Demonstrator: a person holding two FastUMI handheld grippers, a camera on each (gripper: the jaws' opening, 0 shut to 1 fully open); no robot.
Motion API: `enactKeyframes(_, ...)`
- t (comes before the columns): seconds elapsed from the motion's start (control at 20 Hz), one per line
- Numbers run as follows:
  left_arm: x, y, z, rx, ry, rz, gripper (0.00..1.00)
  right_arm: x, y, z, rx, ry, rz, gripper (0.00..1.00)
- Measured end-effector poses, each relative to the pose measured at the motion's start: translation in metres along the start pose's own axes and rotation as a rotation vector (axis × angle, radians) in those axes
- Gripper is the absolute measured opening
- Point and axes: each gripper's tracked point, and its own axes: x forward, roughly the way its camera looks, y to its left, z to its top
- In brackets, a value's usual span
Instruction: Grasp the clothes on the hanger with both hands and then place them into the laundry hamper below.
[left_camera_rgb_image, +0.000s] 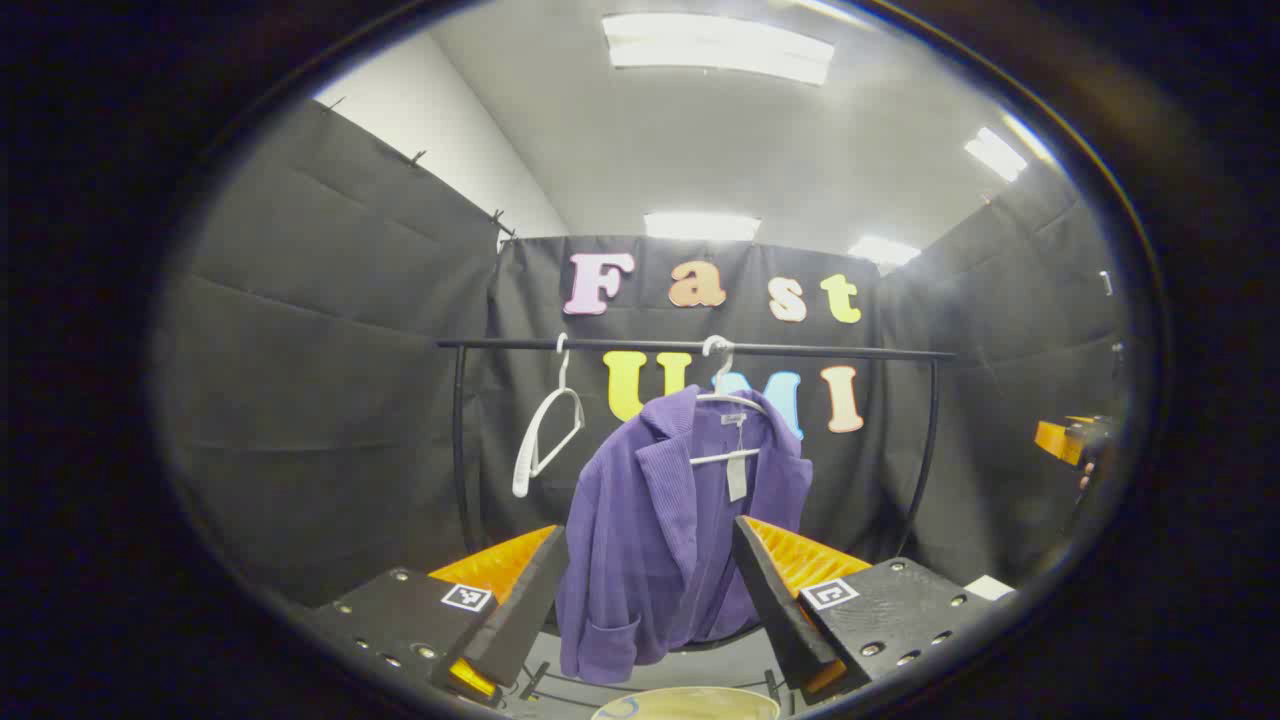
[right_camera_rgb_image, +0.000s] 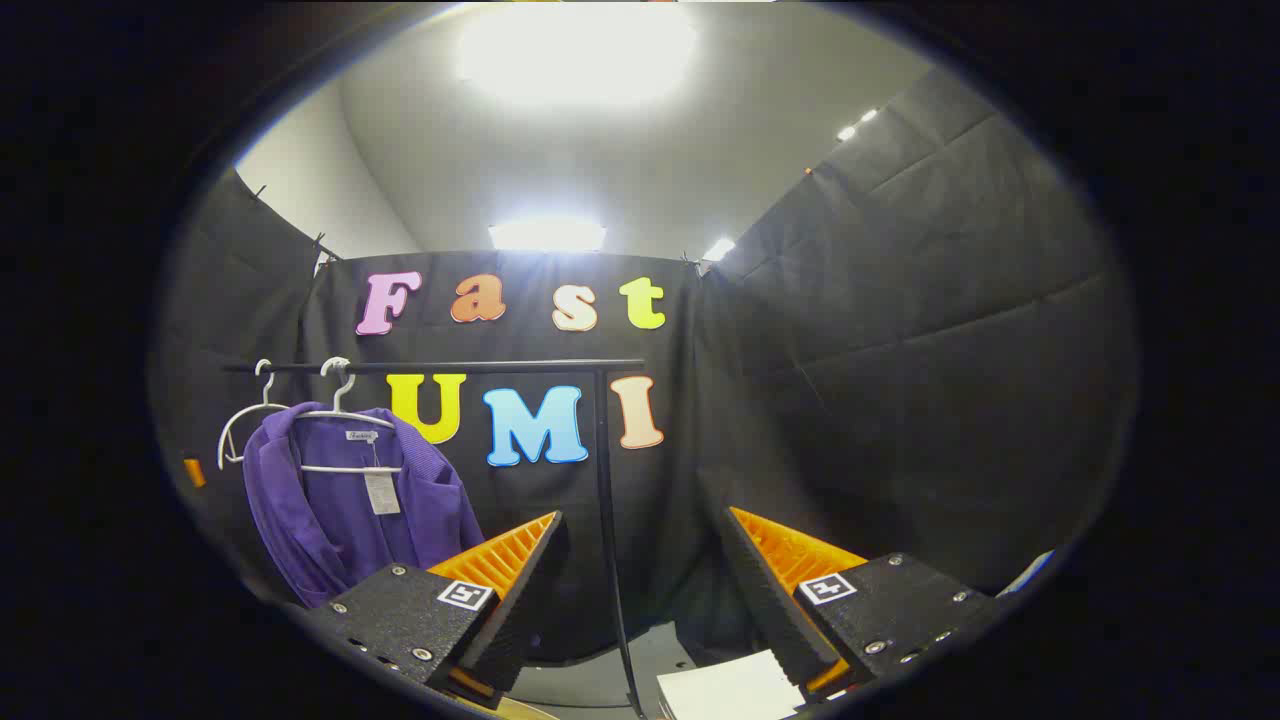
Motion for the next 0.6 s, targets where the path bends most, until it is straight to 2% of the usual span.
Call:
enactKeyframes(0.2,0.005,0.001,0.000,-0.014,0.002,-0.021,1.00,0.001,0.015,0.001,0.008,0.009,0.017,0.95)
enactKeyframes(0.25,0.008,0.006,0.002,0.002,0.000,-0.024,0.95,0.002,0.021,0.001,0.007,0.010,0.022,0.95)
enactKeyframes(0.3,0.008,0.012,0.003,0.037,-0.005,-0.016,1.00,0.004,0.027,0.001,0.004,0.014,0.028,0.95)
enactKeyframes(0.4,0.010,0.037,0.009,0.125,-0.018,0.042,0.99,0.006,0.040,0.000,0.008,0.026,0.045,0.95)
enactKeyframes(0.45,0.011,0.043,0.009,0.140,-0.015,0.052,0.99,0.006,0.047,0.001,0.013,0.027,0.056,0.91)
enactKeyframes(0.55,0.013,0.040,0.002,0.096,-0.003,0.033,1.00,0.010,0.057,0.002,0.010,0.025,0.064,0.95)
enactKeyframes(0.6,0.015,0.038,-0.004,0.060,0.005,0.015,0.95,0.011,0.063,0.002,0.008,0.030,0.072,0.95)
